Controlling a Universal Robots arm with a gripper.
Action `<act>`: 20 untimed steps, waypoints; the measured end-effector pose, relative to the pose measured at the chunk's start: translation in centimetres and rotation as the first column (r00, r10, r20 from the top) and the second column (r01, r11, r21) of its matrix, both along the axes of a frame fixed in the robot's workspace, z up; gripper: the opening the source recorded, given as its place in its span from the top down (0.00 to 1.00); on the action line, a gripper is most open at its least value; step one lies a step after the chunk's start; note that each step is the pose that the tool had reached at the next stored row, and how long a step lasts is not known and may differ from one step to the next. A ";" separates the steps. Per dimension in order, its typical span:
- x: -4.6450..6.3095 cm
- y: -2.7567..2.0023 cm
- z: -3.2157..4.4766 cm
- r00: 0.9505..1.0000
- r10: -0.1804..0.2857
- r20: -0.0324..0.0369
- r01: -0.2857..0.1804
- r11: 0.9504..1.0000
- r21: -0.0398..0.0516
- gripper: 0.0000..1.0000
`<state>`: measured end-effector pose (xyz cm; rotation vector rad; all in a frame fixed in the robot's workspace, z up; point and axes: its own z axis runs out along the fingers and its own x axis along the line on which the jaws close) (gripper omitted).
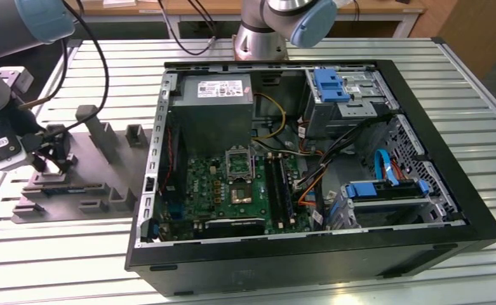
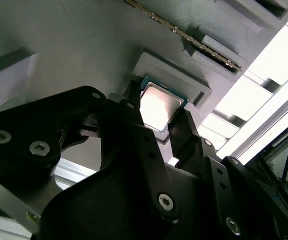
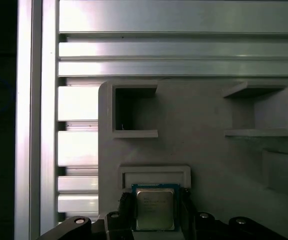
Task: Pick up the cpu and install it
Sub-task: 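Pick up the cpu and move it towards the insertion slot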
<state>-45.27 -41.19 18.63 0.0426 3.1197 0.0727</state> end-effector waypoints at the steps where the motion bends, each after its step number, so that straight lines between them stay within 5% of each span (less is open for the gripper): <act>1: 0.0 0.00 0.07 1.000 0.000 0.000 0.000 1.000 0.000 0.53; 20: 0.0 0.00 1.21 1.000 0.000 0.000 0.000 1.000 0.000 0.53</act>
